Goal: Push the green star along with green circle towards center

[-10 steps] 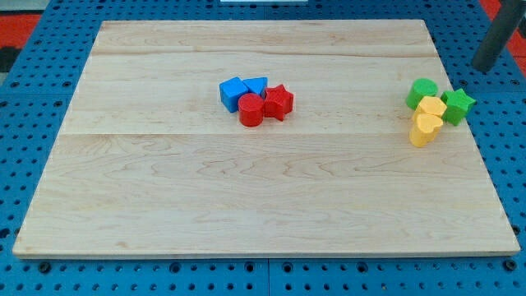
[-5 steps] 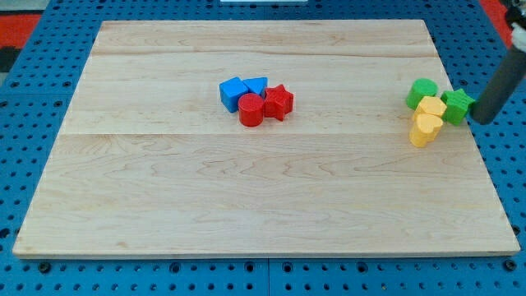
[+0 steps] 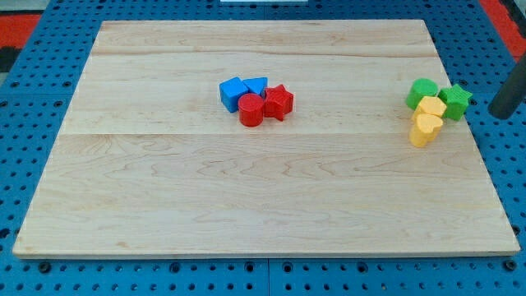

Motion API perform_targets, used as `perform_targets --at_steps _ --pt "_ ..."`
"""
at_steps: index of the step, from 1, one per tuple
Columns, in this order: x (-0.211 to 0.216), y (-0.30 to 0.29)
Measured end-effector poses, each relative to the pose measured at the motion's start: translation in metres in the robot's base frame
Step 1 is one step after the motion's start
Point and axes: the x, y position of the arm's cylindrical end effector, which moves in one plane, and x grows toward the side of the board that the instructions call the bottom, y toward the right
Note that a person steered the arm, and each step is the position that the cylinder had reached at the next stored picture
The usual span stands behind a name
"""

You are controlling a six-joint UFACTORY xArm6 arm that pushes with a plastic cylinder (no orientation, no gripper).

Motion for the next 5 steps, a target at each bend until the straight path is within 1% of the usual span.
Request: perform_targets --at_steps 1,2,3,4,5 --pt "-0.019 -0.002" --pt "-0.024 -0.004" --pt "-0.006 -0.014" --pt "-0.006 -0.027" --pt "-0.015 -0.044"
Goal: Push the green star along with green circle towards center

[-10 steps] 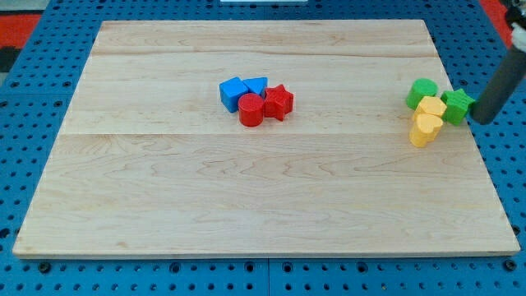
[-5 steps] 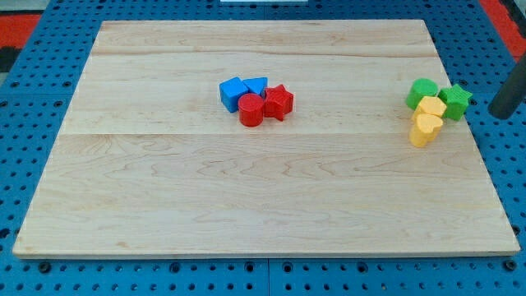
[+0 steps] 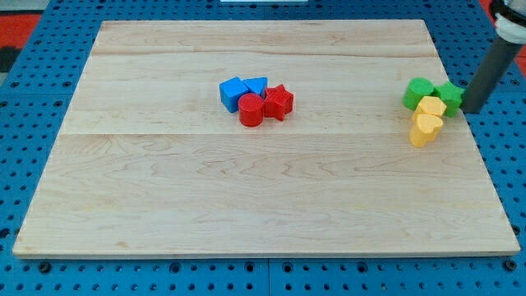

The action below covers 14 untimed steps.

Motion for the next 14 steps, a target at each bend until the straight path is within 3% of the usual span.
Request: perform_targets --at_steps 2,6,8,10,11,14 --pt "-0.007 -0.056" --pt "-0.089 -0.031" --pt "-0.085 -0.033" --pt "-0.048 -0.059" --pt "-0.071 -0.077" --pt "-0.074 -0.154"
